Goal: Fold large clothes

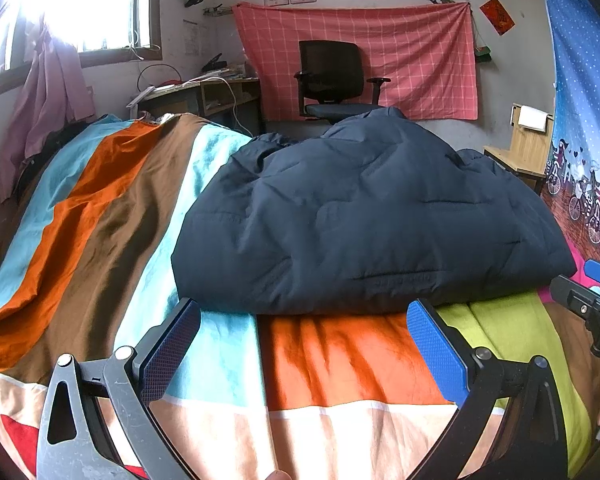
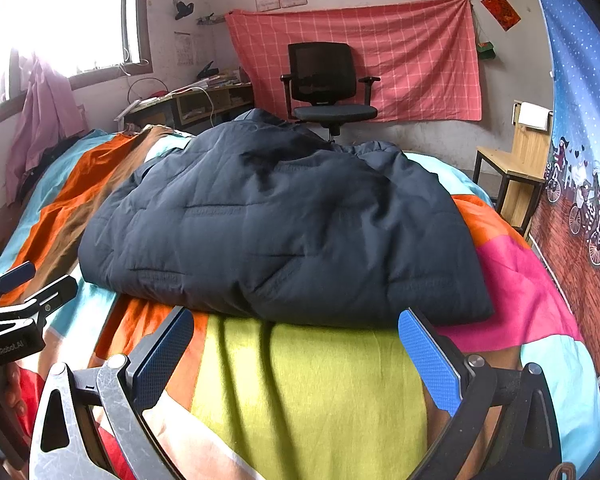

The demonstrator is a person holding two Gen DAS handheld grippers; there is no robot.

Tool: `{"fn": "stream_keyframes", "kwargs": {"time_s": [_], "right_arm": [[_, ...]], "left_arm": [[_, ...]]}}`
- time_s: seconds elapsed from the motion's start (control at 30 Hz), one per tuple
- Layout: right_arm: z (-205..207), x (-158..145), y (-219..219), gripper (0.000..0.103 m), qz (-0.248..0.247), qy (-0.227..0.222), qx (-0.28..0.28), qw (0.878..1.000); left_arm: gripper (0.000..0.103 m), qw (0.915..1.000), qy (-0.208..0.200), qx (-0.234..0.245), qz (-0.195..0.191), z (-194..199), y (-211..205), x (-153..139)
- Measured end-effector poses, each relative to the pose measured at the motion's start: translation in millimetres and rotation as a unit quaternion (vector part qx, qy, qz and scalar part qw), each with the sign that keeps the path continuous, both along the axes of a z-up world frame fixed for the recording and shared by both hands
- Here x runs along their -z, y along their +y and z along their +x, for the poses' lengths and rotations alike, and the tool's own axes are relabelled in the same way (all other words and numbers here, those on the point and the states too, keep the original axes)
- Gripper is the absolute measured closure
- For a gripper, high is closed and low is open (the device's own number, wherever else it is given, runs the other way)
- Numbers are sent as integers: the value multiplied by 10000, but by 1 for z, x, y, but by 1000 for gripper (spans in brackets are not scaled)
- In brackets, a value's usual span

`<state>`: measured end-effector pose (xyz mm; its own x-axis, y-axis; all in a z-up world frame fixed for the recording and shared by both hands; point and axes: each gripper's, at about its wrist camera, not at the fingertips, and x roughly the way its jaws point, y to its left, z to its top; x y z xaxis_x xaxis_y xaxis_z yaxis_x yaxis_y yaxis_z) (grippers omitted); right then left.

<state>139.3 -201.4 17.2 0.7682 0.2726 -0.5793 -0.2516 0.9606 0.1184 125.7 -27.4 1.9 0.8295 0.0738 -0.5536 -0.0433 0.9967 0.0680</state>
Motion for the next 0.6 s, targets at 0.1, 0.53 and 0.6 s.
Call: {"fn": "stream_keyframes", "kwargs": {"time_s": [0.1,0.53,0.6], "right_arm": [[0,0,0,0,3,-3,0,10000],[0,0,1,0,6,-15,-2,10000],[0,0,1,0,1,-19,-1,10000]], "left_arm": [[2,10000,-1,-2,-2,0,0,0],[2,10000,-11,8,-2,0,-1,-1],[2,10000,-14,6,-5,0,-1,-1]]}}
